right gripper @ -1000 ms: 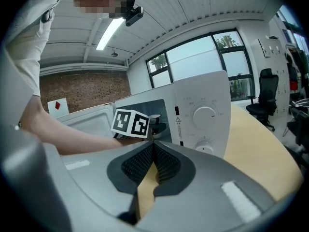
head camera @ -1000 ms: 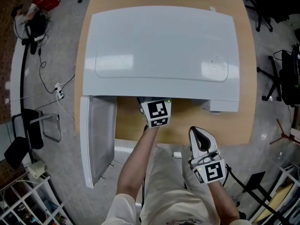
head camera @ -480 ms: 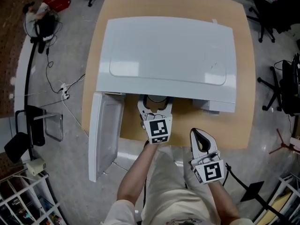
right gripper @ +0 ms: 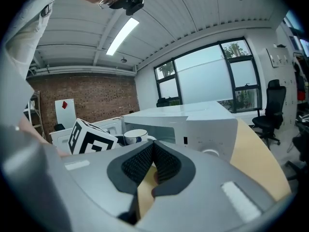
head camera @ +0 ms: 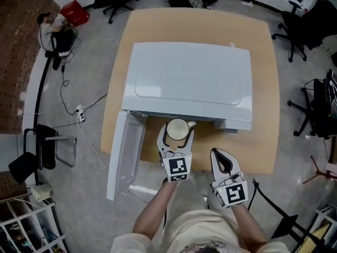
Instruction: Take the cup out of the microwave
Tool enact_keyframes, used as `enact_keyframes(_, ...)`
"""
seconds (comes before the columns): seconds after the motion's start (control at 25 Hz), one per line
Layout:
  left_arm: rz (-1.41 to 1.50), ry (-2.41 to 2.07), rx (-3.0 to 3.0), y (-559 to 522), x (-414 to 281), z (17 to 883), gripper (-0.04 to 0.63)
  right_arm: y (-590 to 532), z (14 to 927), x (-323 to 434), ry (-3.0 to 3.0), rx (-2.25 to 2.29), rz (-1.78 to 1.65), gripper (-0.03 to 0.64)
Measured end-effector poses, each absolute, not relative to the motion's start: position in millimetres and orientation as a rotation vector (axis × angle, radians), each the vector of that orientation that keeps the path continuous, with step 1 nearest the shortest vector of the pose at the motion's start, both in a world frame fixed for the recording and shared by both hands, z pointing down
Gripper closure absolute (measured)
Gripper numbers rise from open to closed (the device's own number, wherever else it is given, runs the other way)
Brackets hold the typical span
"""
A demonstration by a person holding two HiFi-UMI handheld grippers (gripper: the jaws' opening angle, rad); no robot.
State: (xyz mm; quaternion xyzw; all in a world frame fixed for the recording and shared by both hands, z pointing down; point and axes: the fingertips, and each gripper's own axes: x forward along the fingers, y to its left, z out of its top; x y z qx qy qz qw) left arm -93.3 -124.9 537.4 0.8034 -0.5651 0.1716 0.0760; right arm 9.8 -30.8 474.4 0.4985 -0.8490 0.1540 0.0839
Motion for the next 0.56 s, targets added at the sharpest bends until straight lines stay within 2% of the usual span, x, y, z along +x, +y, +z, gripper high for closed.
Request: enact_keyframes(0.56, 0.453, -1.689, 2.338, -30.7, -79.9, 475.5, 0.204, -12.5, 434.2, 25.7, -2.58, 1.478, 0.377, 0.609)
